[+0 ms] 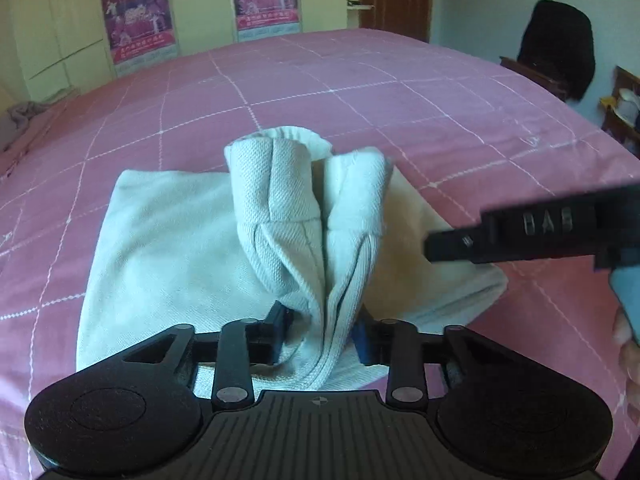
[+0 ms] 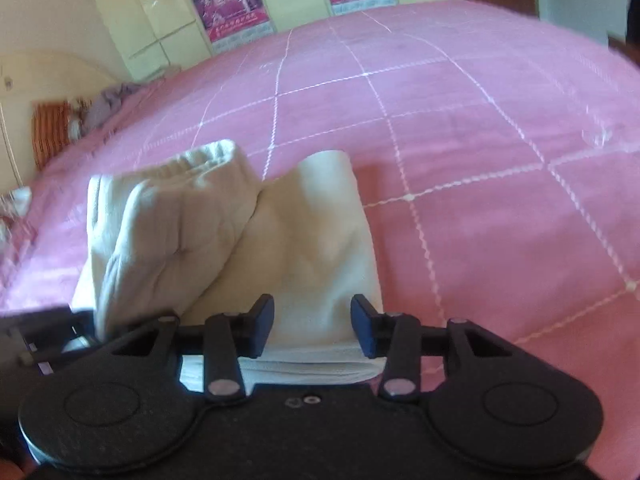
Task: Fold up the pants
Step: 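Lift the waistband with the left gripper and fold it over onto the leg cuffs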
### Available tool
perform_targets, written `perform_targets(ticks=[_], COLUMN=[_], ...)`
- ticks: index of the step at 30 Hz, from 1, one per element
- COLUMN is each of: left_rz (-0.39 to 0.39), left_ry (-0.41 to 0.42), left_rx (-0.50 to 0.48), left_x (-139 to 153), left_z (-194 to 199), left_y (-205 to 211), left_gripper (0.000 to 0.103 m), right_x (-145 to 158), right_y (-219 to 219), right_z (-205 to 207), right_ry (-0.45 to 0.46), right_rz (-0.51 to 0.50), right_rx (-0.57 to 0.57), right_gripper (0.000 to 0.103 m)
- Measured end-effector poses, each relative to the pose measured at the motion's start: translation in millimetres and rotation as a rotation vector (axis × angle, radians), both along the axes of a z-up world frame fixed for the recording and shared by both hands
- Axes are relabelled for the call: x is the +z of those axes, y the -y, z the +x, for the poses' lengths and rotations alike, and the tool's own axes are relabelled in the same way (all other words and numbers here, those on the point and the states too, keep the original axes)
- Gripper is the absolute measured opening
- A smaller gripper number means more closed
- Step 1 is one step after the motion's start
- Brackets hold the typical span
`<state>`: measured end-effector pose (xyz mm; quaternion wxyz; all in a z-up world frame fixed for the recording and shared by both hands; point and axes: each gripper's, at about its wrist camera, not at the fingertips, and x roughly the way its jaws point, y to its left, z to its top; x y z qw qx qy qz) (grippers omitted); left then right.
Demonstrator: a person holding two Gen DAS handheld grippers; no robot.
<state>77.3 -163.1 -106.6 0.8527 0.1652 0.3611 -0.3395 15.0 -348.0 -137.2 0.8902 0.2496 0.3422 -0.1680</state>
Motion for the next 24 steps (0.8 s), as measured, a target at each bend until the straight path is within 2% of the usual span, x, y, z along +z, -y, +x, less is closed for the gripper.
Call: perform_targets(ticks=[2, 4, 6, 9, 12, 14, 17, 19, 21, 22, 24], left_rz=[-0.002, -0.001, -0.02, -0.082, -0.155, -0.17, -0.099, -0.119, -0.162, -0.173, -0.172], left_ry=[0.019, 0.051, 0.059, 0.002, -0.024, -0.039, -0.108, -0.197, -0.213, -0.218, -0.211], left_rx=[-0.011, -0.028, -0.019, 0.05, 0.197, 0.291, 0.376, 0.383, 0.403, 0.413, 0.414], left_x=[9, 19, 29, 42, 41, 36, 14, -2, -12, -13, -13], left_z=[-10, -21, -25, -12, 0, 11, 26, 29, 29, 30, 30], left_y=[-1, 1, 0, -18, -53, -74, -89, -97, -103, -101, -101], left_gripper=[0.044, 0.044, 0.044, 0.044, 0.044, 0.044, 0.045, 0.045, 0.045, 0.046, 0.046], right_x=[-4, -5, -3, -2, 4, 6, 2, -1, -4, -5, -5], right_y=[19, 24, 22, 23, 23, 19, 7, -1, -10, -12, -17], right_z=[-7, -8, -8, -8, -12, -9, 3, 12, 21, 25, 28], right_ry=[0.097, 0.149, 0.168, 0.196, 0.242, 0.238, 0.187, 0.15, 0.097, 0.08, 0.079], right_rz=[0.202, 0.3, 0.308, 0.349, 0.356, 0.351, 0.338, 0.312, 0.263, 0.244, 0.197], right_rx=[-0.021, -0.025, -0.029, -0.025, -0.024, -0.003, 0.031, 0.033, 0.019, 0.013, -0.005], right_gripper=[0.059, 0.062, 0.063, 0.064, 0.074, 0.08, 0.08, 0.08, 0.068, 0.059, 0.051])
